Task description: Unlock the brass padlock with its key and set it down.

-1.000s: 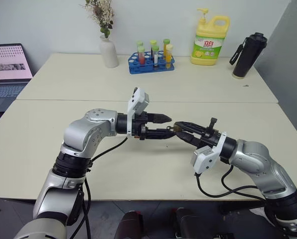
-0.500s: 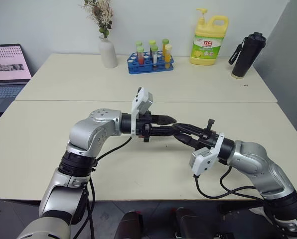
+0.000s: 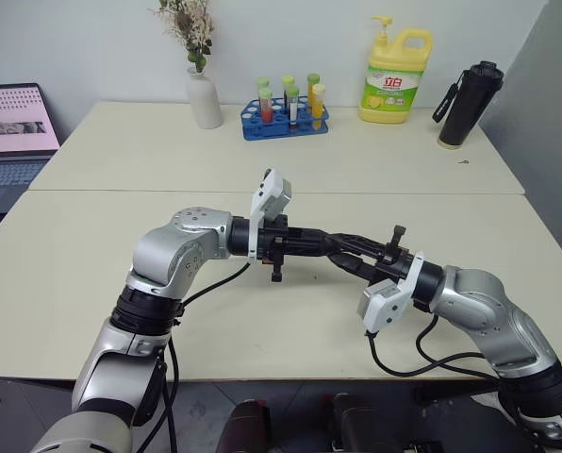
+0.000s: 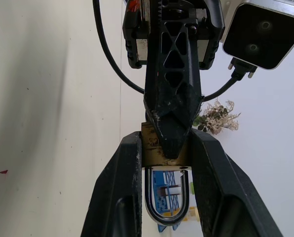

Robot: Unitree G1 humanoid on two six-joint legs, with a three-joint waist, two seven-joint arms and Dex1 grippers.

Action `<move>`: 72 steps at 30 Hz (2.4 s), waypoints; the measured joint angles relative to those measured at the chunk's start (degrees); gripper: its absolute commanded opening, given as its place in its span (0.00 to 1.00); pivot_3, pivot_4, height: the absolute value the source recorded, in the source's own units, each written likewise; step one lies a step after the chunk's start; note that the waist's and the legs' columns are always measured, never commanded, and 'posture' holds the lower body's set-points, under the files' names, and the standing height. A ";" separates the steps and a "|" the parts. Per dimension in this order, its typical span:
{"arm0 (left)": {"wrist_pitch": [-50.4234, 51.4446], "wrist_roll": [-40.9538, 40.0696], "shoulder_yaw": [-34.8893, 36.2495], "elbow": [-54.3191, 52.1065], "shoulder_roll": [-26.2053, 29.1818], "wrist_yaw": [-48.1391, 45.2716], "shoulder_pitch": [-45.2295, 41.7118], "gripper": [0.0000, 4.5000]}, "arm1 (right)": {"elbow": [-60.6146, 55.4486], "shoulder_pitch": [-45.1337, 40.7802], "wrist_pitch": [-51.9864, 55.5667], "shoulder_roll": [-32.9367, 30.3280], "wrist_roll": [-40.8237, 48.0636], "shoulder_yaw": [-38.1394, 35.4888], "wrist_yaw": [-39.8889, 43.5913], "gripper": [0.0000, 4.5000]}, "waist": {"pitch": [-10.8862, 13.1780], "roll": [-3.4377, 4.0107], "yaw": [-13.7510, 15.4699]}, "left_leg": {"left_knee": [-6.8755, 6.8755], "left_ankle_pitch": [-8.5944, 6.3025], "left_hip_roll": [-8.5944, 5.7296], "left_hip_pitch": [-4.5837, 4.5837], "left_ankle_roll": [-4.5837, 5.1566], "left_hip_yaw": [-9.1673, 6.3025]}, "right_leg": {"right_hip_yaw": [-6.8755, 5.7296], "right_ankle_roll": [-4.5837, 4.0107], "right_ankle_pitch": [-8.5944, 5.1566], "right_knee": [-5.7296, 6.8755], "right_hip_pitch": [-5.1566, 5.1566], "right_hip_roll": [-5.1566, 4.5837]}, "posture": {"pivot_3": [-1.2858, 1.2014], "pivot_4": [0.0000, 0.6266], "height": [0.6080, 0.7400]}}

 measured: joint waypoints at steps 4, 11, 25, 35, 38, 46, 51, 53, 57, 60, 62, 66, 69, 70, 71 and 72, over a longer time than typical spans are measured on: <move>-0.17 -0.06 0.00 0.00 -0.02 -0.03 0.00 0.04 | 0.00 0.01 0.44 -0.02 1.22 -0.03 0.49 0.37 | 0.00 0.00 0.00 | 0.00 0.00 0.00 0.00 0.00 0.00 | 0.00 0.00 0.00 0.00 0.00 0.00 | 0.52 0.24 1.00; -1.99 1.02 -0.10 1.08 -0.24 -0.60 -0.03 0.04 | -1.03 4.20 5.66 -3.74 9.78 -6.38 3.58 0.68 | 0.00 -0.01 0.31 | 0.01 0.00 -0.03 -0.01 0.00 0.01 | -0.03 -0.03 0.02 -0.03 0.04 -0.03 | 0.52 0.24 1.00; -8.71 5.07 -1.90 4.66 -0.71 -3.54 -1.27 0.04 | -17.98 12.62 40.38 -8.01 42.17 -11.39 15.88 0.00 | -0.01 0.00 -0.05 | 0.00 -0.01 0.01 0.01 0.01 -0.05 | -0.02 0.13 -0.07 -0.01 0.04 0.05 | 0.52 0.24 1.00; -9.98 5.99 -3.38 1.52 0.17 -5.78 -1.37 0.04 | -16.85 6.36 47.59 -4.91 46.82 -11.19 14.19 0.00 | 0.00 0.00 -0.03 | -0.01 -0.01 -0.01 -0.03 0.02 -0.03 | -0.03 0.14 -0.08 -0.04 0.02 0.03 | 0.52 0.24 1.00; -9.10 5.52 -3.36 -0.22 0.23 -5.73 -1.38 0.04 | -15.68 5.89 47.49 -4.99 46.40 -10.86 14.74 0.00 | 0.00 0.00 -0.04 | -0.01 -0.01 0.00 -0.02 0.02 -0.04 | -0.03 0.14 -0.08 -0.04 0.02 0.03 | 0.52 0.24 1.00; -8.52 5.38 -3.36 -2.08 1.62 -6.21 -1.14 0.04 | -13.33 4.78 45.90 -5.28 45.66 -10.73 16.76 0.00 | 0.00 0.00 -0.05 | -0.01 -0.01 0.00 -0.02 0.02 -0.04 | -0.04 0.15 -0.08 -0.04 0.02 0.04 | 0.52 0.24 1.00; -8.49 4.82 -3.36 -2.75 1.90 -7.17 -0.92 0.04 | -11.85 4.59 45.04 -5.91 45.65 -10.71 19.52 0.00 | 0.00 0.00 -0.04 | -0.01 -0.01 0.00 -0.02 0.02 -0.04 | -0.04 0.15 -0.08 -0.04 0.02 0.04 | 0.52 0.24 1.00; -7.97 4.19 -3.36 -3.05 1.99 -7.30 -0.91 0.04 | -11.12 4.48 44.82 -6.02 45.55 -10.63 20.54 0.00 | 0.00 0.00 -0.04 | -0.01 -0.01 0.01 -0.02 0.02 -0.05 | -0.05 0.15 -0.08 -0.04 0.02 0.04 | 0.52 0.24 1.00; -7.32 3.23 -3.36 -4.34 2.54 -7.86 -0.78 0.04 | -10.44 4.09 44.40 -6.02 45.22 -10.20 21.69 0.00 | 0.00 0.00 -0.05 | -0.01 -0.01 0.01 -0.02 0.02 -0.05 | -0.04 0.15 -0.08 -0.04 0.02 0.04 | 0.52 0.24 1.00; -6.88 3.18 -3.36 -4.35 2.59 -7.84 -0.70 0.04 | -10.41 3.65 44.27 -6.02 45.21 -9.64 22.42 0.00 | 0.00 0.00 -0.05 | -0.01 -0.01 0.01 -0.01 0.02 -0.04 | -0.05 0.15 -0.08 -0.04 0.02 0.04 | 0.52 0.24 1.00; -6.23 3.00 -3.35 -4.35 2.62 -7.80 -0.66 0.04 | -10.41 2.60 44.55 -6.01 45.21 -8.80 22.75 0.00 | 0.00 0.00 -0.08 | -0.01 -0.01 0.01 -0.01 0.02 -0.05 | -0.05 0.15 -0.08 -0.04 0.02 0.04 | 0.52 0.24 1.00; -5.59 2.71 -3.32 -4.36 2.66 -7.74 -0.63 0.04 | -10.43 1.21 45.21 -6.02 45.19 -8.48 22.86 0.00 | 0.00 0.00 -0.05 | -0.01 -0.01 0.01 -0.02 0.02 -0.06 | -0.05 0.15 -0.08 -0.04 0.02 0.04 | 0.52 0.24 1.00; -5.09 2.22 -3.31 -4.35 2.68 -7.56 -0.60 0.04 | -10.44 -0.38 45.49 -6.02 45.17 -8.51 22.75 0.00 | 0.00 0.00 -0.05 | -0.01 -0.01 0.01 -0.01 0.02 -0.05 | -0.06 0.15 -0.08 -0.04 0.02 0.04 | 0.52 0.24 1.00; -5.04 2.14 -3.30 -4.35 2.68 -7.37 -0.60 0.04 | -10.52 -0.53 45.72 -6.05 45.25 -8.53 22.76 0.00 | 0.00 0.00 -0.05 | -0.01 -0.01 0.01 -0.02 0.02 -0.06 | -0.05 0.15 -0.08 -0.04 0.02 0.04 | 0.52 0.24 1.00; -4.98 2.11 -3.27 -4.35 2.68 -7.18 -0.60 0.04 | -10.59 -0.53 46.28 -6.11 45.35 -8.52 22.81 0.00 | 0.00 0.00 -0.05 | -0.01 -0.01 0.02 -0.02 0.02 -0.07 | -0.06 0.15 -0.08 -0.04 0.01 0.04 | 0.52 0.24 1.00; -4.94 2.08 -3.23 -4.35 2.68 -7.11 -0.60 0.04 | -10.67 -0.53 46.84 -6.25 45.57 -8.51 22.95 0.00 | 0.00 0.00 -0.05 | -0.01 -0.01 0.01 -0.02 0.02 -0.07 | -0.05 0.15 -0.08 -0.04 0.01 0.04 | 0.52 0.24 1.00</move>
